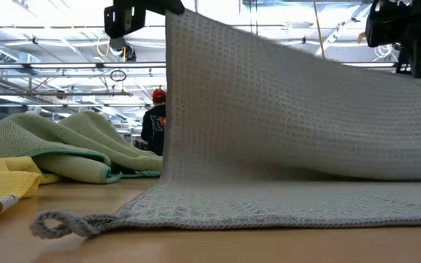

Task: Fold microfiber towels
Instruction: Fold the light gray towel

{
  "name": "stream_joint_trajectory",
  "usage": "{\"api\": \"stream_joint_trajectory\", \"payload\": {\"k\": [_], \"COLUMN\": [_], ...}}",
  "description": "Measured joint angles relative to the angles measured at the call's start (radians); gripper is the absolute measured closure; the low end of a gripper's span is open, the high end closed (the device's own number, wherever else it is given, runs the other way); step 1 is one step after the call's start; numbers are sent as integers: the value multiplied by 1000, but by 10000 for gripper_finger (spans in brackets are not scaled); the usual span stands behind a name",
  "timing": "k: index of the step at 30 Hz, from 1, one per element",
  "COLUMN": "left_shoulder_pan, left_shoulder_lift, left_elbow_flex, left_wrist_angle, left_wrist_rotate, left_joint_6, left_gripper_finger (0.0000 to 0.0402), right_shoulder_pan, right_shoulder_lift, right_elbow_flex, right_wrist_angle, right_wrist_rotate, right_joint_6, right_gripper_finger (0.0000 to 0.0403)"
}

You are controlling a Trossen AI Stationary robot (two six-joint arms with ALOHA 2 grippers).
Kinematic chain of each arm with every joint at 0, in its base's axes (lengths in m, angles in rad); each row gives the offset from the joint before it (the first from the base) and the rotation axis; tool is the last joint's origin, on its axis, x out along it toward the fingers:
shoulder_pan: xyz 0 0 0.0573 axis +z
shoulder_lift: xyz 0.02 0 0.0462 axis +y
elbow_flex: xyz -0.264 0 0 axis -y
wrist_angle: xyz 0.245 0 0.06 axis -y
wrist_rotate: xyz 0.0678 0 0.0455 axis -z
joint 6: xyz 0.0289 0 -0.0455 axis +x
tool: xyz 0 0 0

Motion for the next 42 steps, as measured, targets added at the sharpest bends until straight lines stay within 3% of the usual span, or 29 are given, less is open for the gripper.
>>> {"api": "stream_joint_trajectory", "payload": {"k": [8, 21, 42], "left_shoulder_pan": [-21, -37, -55], "left_shoulder_lift": [93, 121, 205], "left_elbow_flex": [0, 0, 0], "left_wrist_angle": [37, 13, 71], "left_wrist_rotate": [63, 77, 107], "left_joint_6": [-28, -81, -89], "left_gripper_finger": [394, 393, 389], "right_shoulder_pan": [0, 99, 267], "right_shoulder_lift": [-1, 1, 26], "right_elbow_flex": [-1, -18, -269], "right_wrist_angle": [-47, 0, 314], "right_wrist_rotate": [-2, -3, -54], "right_joint_6": [-18, 127, 322], "right_gripper_finger": [403, 403, 403]}}
